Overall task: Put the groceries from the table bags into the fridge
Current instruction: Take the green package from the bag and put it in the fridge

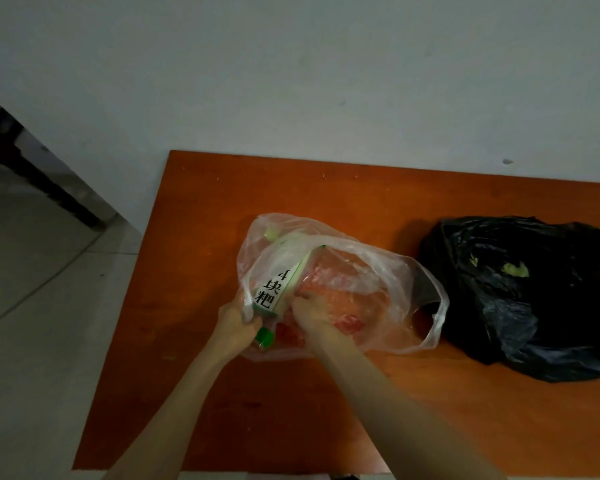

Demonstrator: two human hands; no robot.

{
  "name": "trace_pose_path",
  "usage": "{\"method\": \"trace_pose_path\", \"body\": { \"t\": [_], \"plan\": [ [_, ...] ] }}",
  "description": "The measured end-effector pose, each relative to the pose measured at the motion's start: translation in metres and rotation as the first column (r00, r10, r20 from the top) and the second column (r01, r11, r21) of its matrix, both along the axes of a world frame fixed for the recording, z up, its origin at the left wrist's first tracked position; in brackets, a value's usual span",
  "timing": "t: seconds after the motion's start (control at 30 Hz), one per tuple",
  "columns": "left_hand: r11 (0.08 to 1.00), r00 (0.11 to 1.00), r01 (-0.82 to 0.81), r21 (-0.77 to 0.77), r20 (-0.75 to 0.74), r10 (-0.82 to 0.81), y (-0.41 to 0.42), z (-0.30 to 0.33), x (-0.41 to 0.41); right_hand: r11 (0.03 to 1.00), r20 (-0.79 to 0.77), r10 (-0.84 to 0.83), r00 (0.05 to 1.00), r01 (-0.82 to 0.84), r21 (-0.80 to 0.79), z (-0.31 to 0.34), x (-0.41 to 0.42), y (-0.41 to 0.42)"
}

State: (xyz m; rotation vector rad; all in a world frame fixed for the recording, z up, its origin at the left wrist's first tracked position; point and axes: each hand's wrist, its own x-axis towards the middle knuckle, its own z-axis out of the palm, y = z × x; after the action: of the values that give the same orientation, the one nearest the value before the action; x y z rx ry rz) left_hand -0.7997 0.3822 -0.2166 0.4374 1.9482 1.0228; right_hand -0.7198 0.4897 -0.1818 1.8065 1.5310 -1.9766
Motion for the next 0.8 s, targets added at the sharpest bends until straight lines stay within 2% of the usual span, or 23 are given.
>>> {"method": "trace_pose_path", "body": {
  "t": [0.13, 0.23, 0.33, 0.5, 0.7, 0.8],
  "plan": [
    [1.0, 1.0, 0.003, -0.007, 0.012, -0.003, 0.004, 0.002, -0.003, 0.986, 0.0, 0.055, 0.998, -0.055, 0.157, 0.007, -0.004, 0.002],
    [1.0, 1.0, 0.017, -0.026, 0.001, -0.017, 0.005, 0.001, -0.005, 0.979, 0.016, 0.051, 0.999, -0.053, 0.197, 0.005, -0.002, 0.001],
    [1.0, 1.0, 0.006, -0.02, 0.006, -0.006, 0.005, 0.0, -0.004, 0.979, 0.054, 0.032, 0.998, -0.042, 0.199, 0.0, -0.001, -0.001],
    [1.0, 1.0, 0.03, -0.005, 0.011, -0.03, 0.004, 0.004, -0.002, 0.991, 0.097, 0.083, 0.992, -0.092, 0.093, -0.007, -0.005, 0.002],
    [0.998, 0.998, 0.067, 0.011, -0.002, -0.067, 0.0, 0.011, -0.001, 0.989, 0.141, 0.078, 0.987, -0.095, 0.113, -0.009, -0.012, 0.002],
    [0.993, 0.994, 0.101, 0.067, -0.052, -0.098, -0.003, 0.014, 0.003, 0.988, 0.103, 0.038, 0.994, -0.053, 0.144, -0.004, -0.01, 0.004]
  ]
}}
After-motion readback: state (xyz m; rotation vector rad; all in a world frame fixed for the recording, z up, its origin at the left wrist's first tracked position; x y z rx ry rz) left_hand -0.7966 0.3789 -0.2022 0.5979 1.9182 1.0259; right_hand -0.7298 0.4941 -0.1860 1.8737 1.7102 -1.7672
